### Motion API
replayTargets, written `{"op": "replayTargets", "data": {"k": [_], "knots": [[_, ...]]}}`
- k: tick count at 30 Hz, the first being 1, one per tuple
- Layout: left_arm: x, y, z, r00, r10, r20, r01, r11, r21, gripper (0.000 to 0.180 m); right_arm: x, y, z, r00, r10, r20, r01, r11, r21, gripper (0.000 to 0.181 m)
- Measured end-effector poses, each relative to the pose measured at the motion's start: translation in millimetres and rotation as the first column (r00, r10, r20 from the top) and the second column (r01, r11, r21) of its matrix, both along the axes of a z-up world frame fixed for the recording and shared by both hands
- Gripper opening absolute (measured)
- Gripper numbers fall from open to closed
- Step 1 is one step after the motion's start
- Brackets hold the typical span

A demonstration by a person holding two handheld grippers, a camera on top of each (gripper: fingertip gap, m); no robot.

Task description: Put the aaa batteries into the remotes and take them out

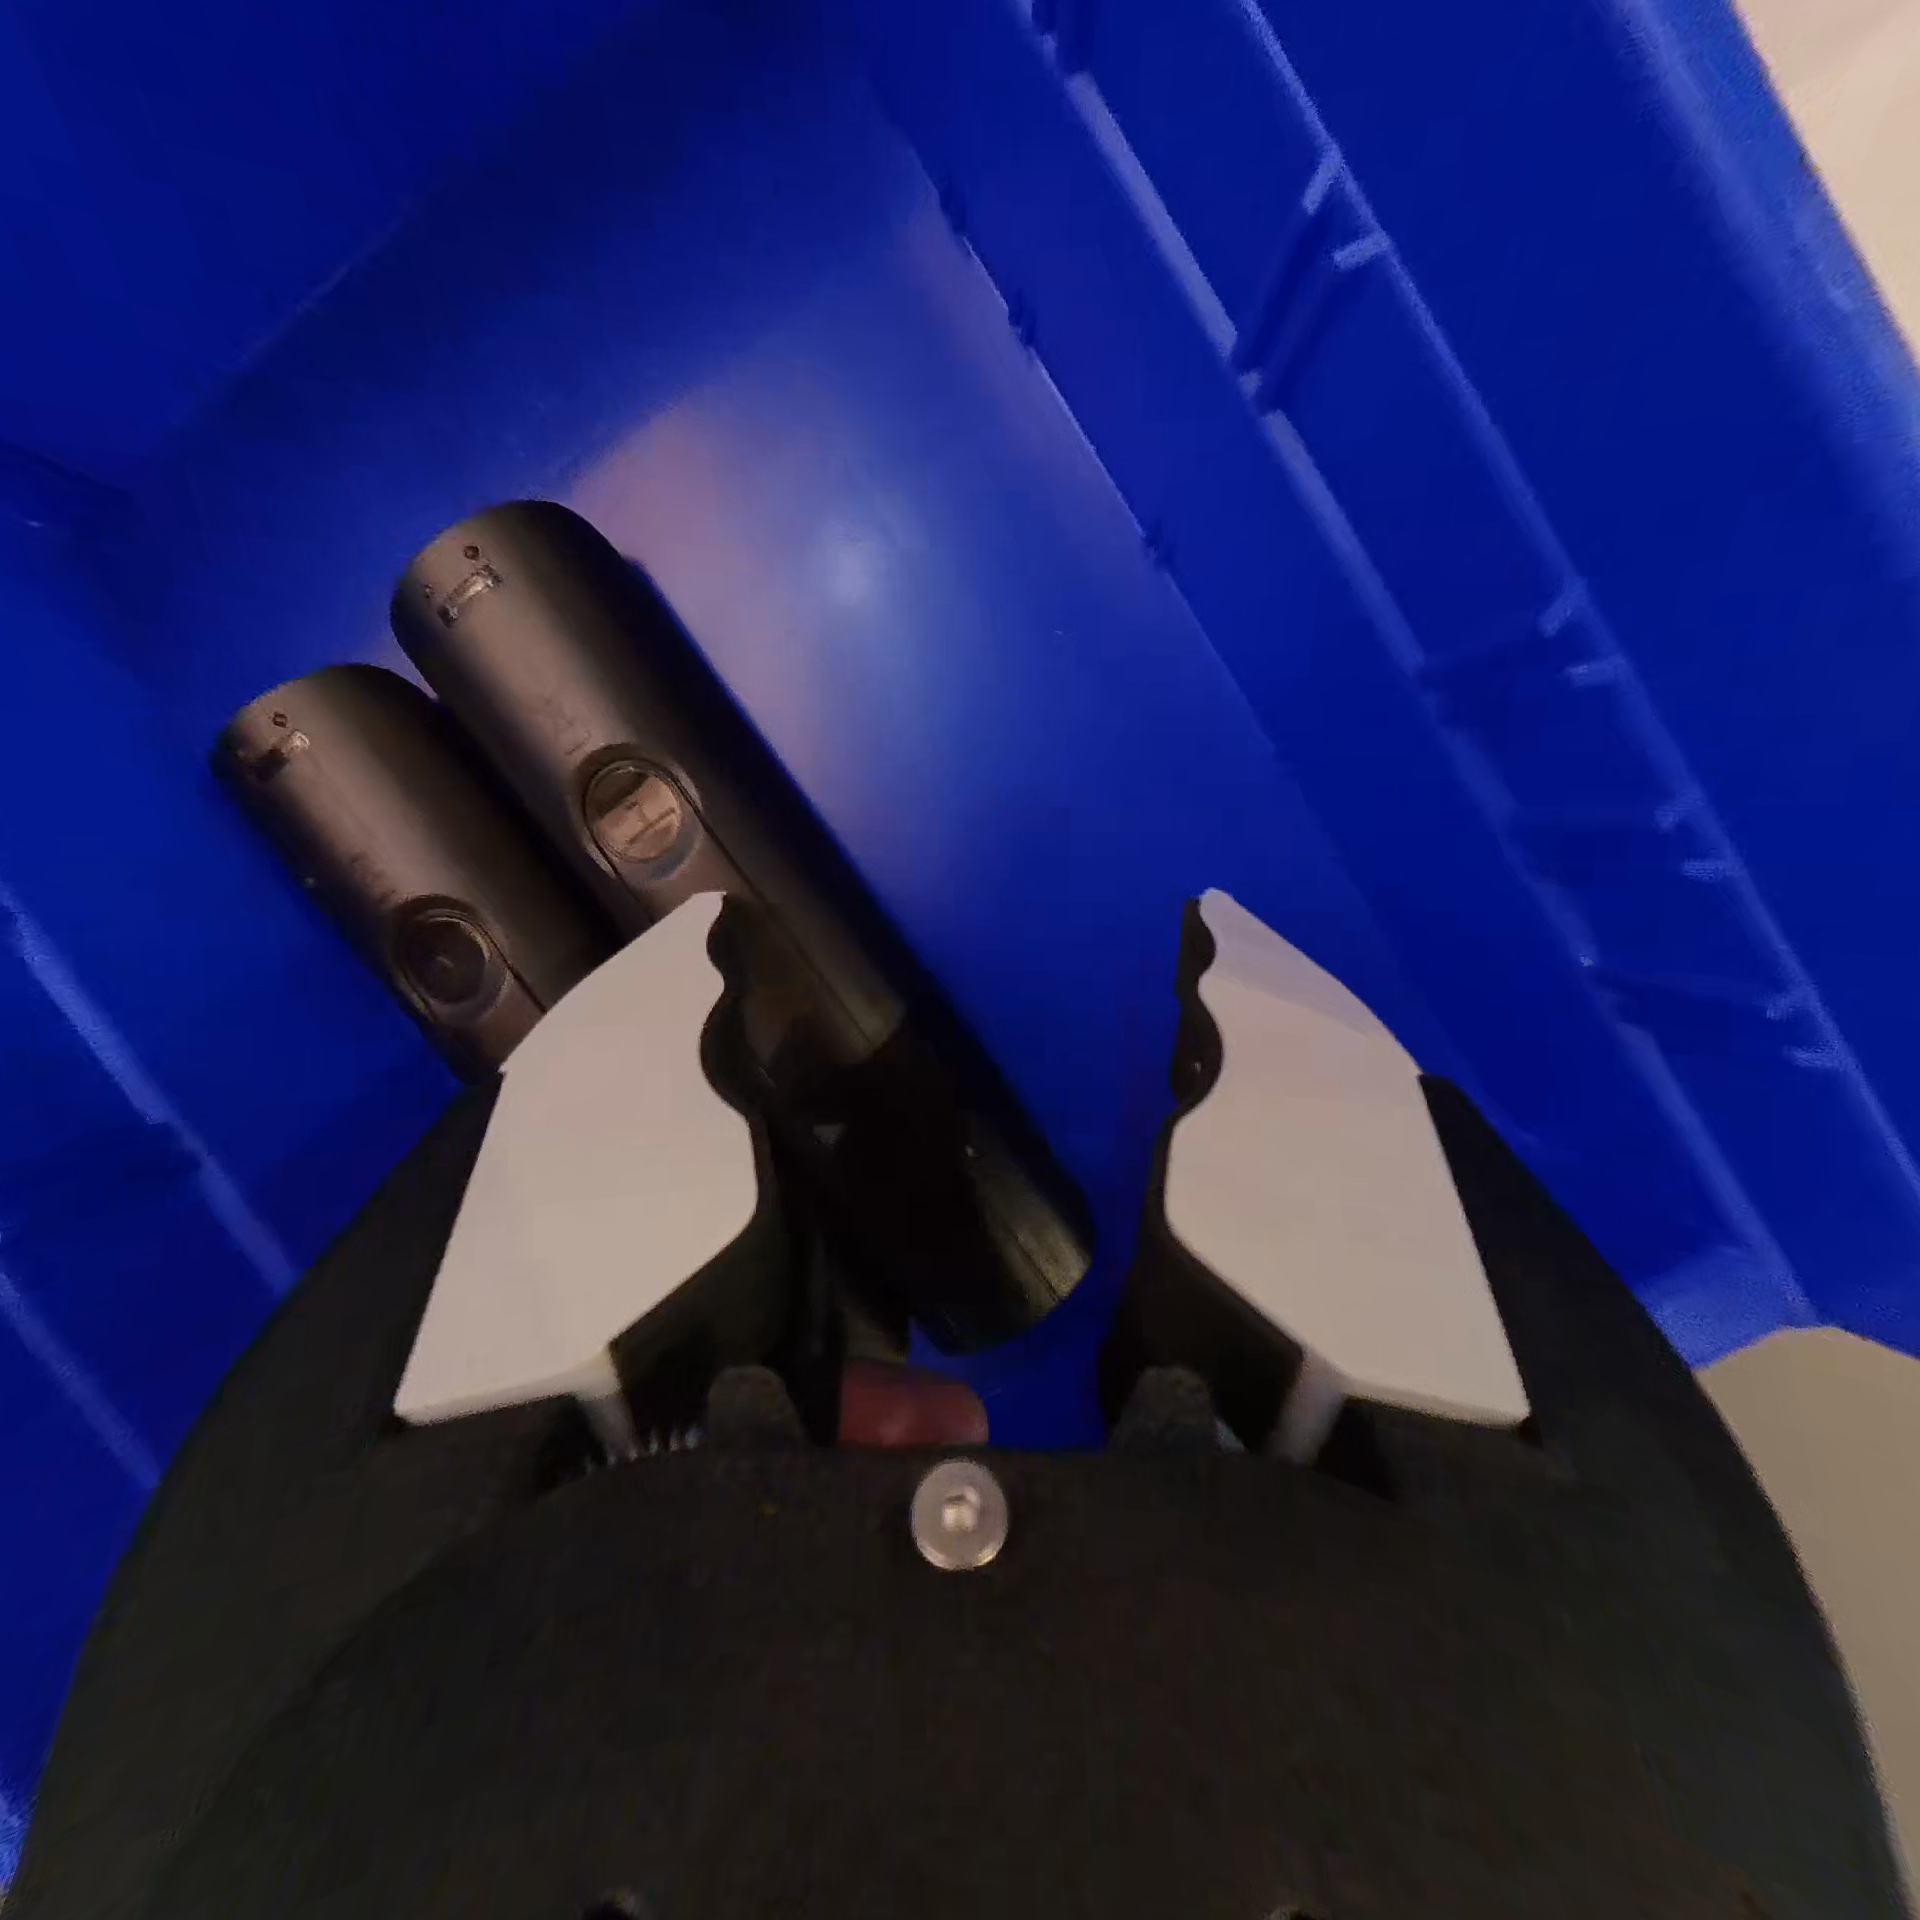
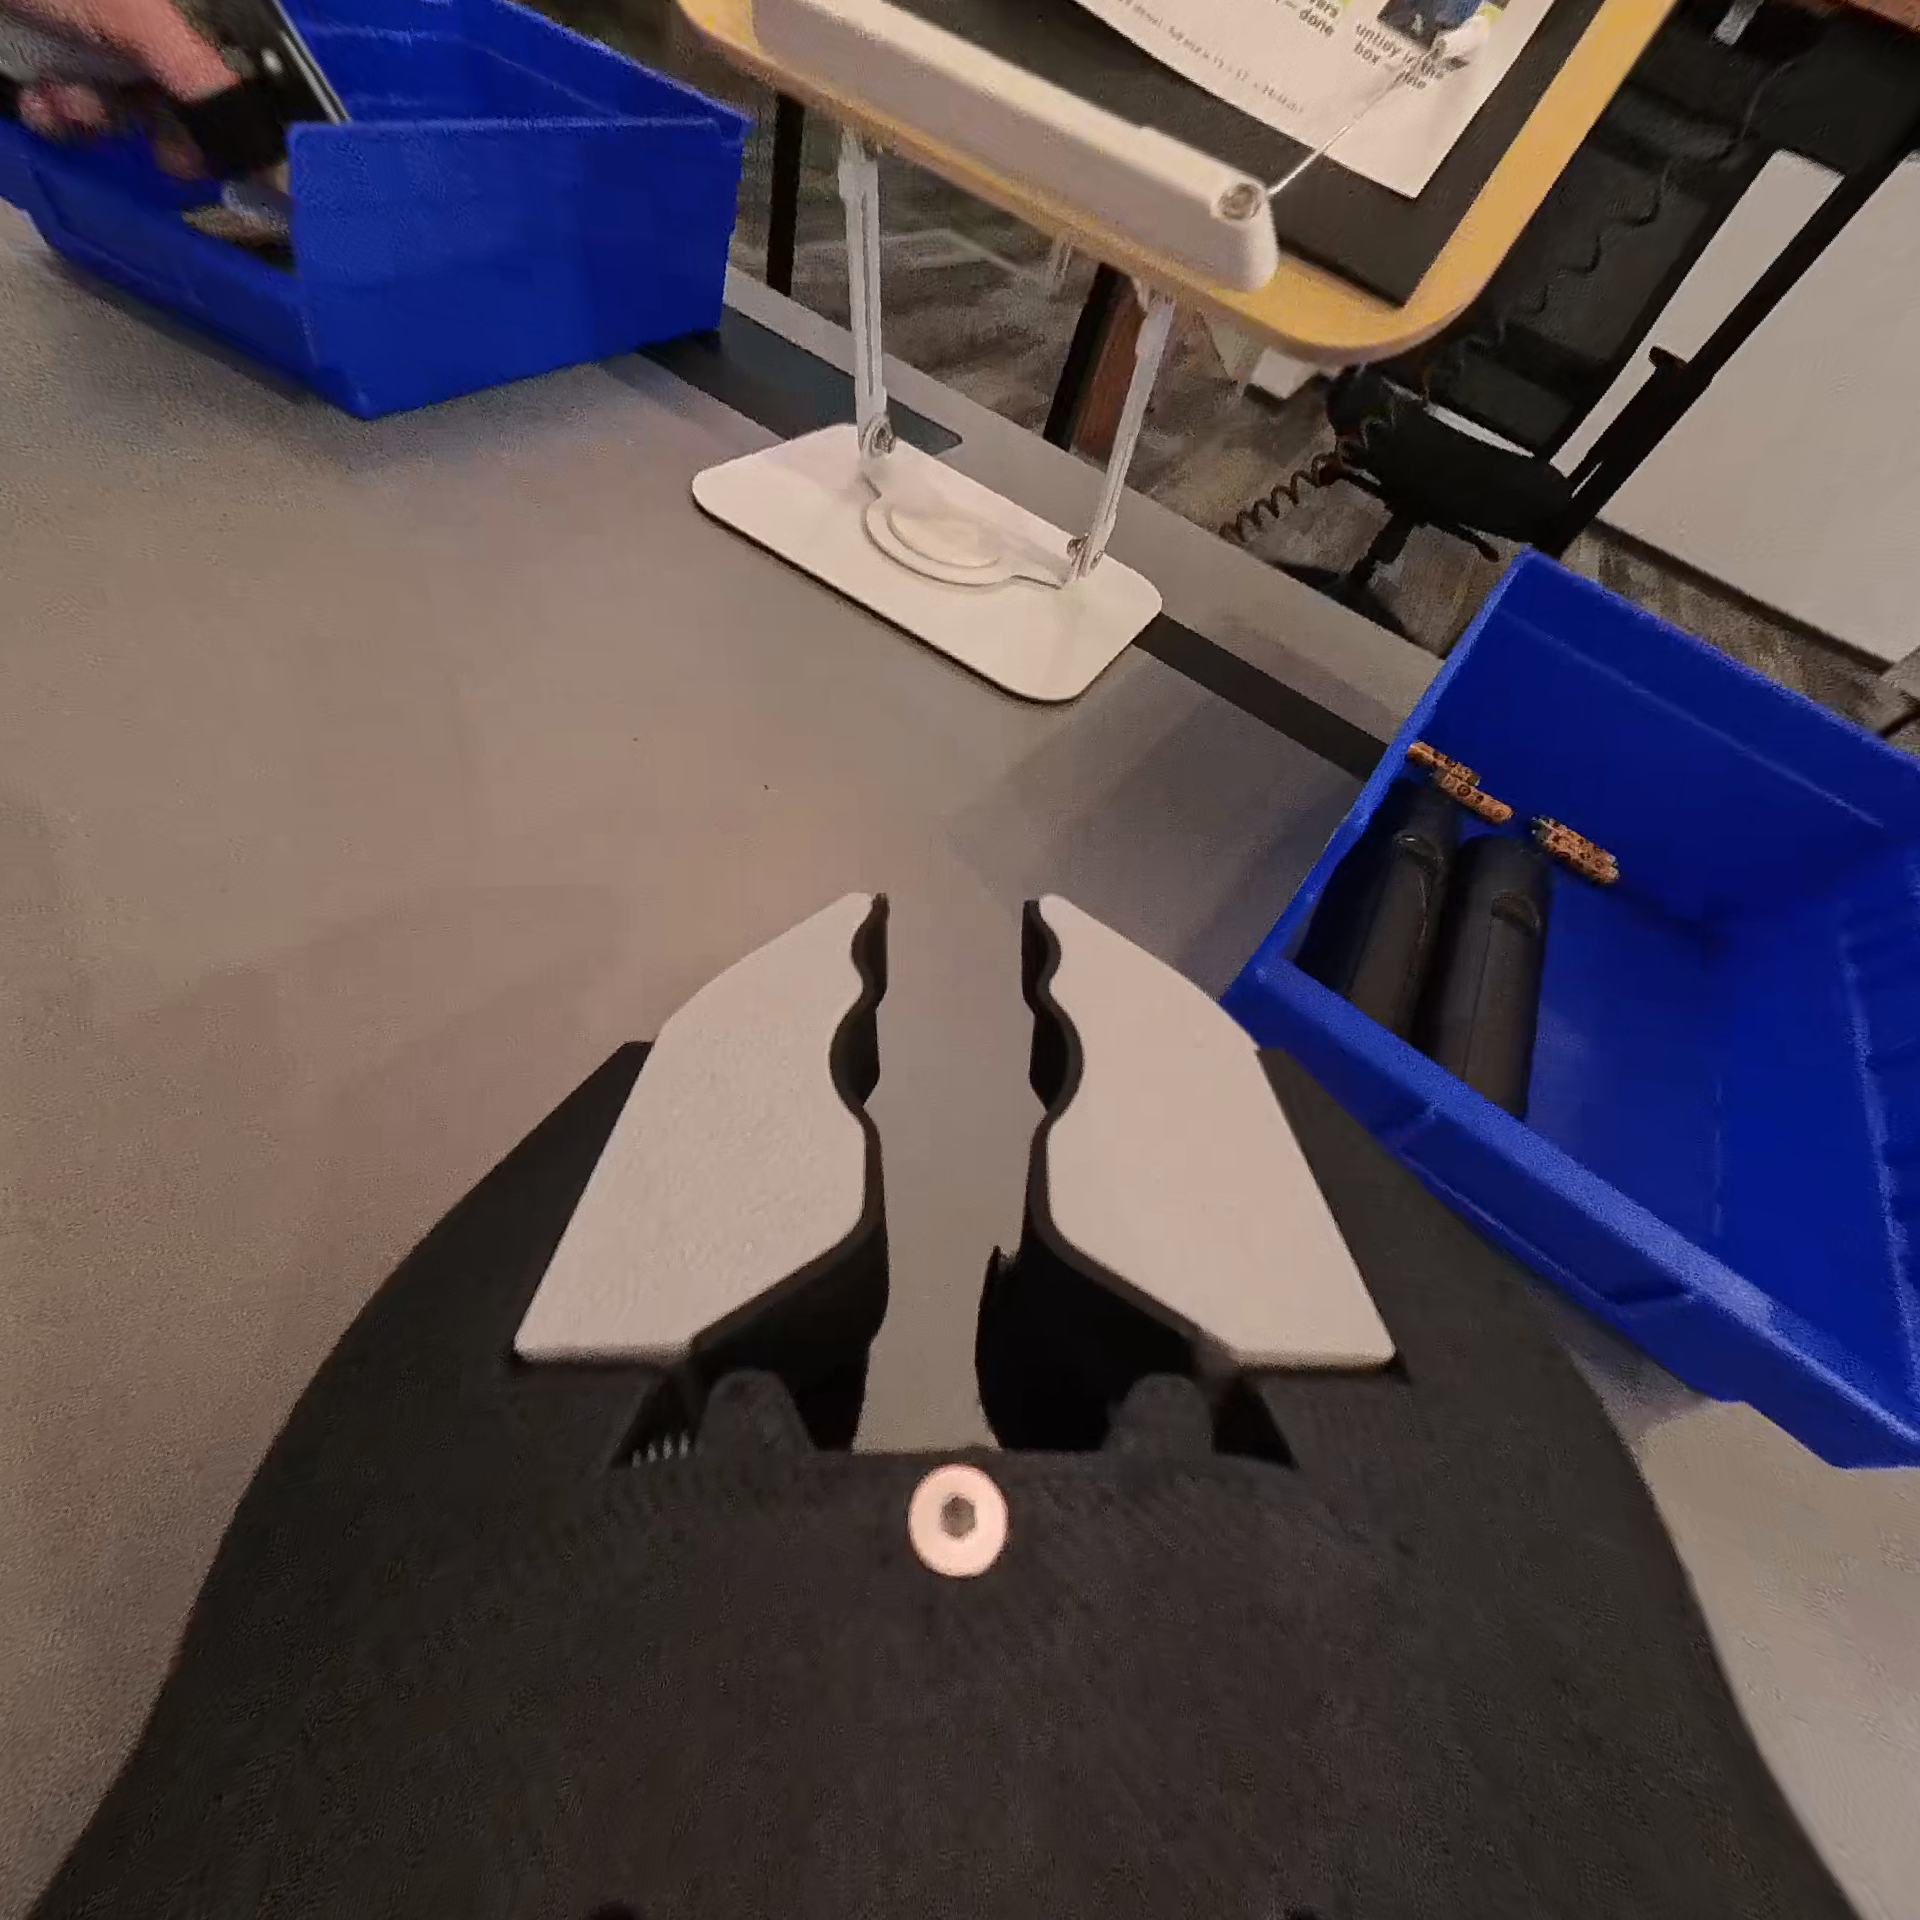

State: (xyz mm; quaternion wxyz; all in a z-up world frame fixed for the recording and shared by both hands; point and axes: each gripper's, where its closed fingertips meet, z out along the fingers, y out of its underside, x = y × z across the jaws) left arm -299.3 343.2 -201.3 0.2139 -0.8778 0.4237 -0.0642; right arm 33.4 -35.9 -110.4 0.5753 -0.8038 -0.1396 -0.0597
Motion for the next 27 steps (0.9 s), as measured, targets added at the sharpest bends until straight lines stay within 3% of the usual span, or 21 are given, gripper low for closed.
{"op": "replayTargets", "data": {"k": [2,5,8,9,12,16,22,24,27], "knots": [[2,3,-2,0.999,0.009,-0.034,-0.009,1.0,0.016,0.085,-1,2,-4,0.999,0.011,-0.046,-0.008,0.999,0.048,0.022],[5,8,-4,0.998,0.032,-0.056,-0.029,0.999,0.043,0.09,-1,1,-26,1.0,-0.014,-0.017,0.012,0.996,-0.086,0.026],[6,6,-7,0.993,0.02,-0.113,-0.012,0.998,0.067,0.091,-16,-15,-10,0.999,-0.014,-0.035,0.012,0.999,-0.049,0.026],[7,5,-8,0.992,0.012,-0.122,-0.002,0.997,0.082,0.089,-21,-23,-6,0.999,-0.016,-0.032,0.014,0.999,-0.048,0.026],[13,-4,-13,0.991,-0.024,-0.134,0.03,0.999,0.042,0.056,-32,-47,7,0.998,-0.056,0.001,0.056,0.998,-0.021,0.026],[13,-4,-14,0.992,0.013,-0.122,-0.012,1.0,0.01,0.06,-61,-74,15,0.99,-0.039,-0.135,0.046,0.998,0.046,0.025],[14,-7,-14,0.997,0.0,-0.079,-0.003,1.0,-0.028,0.064,-90,-73,11,0.99,-0.002,-0.139,0.01,0.999,0.052,0.025],[13,-2,-7,0.998,0.008,-0.063,-0.006,1.0,0.027,0.082,-98,-70,10,0.991,0.013,-0.13,-0.007,0.999,0.047,0.025],[6,11,10,0.998,0.07,-0.005,-0.069,0.988,0.139,0.08,-108,-70,4,0.994,0.027,-0.11,-0.022,0.999,0.042,0.025]]}}
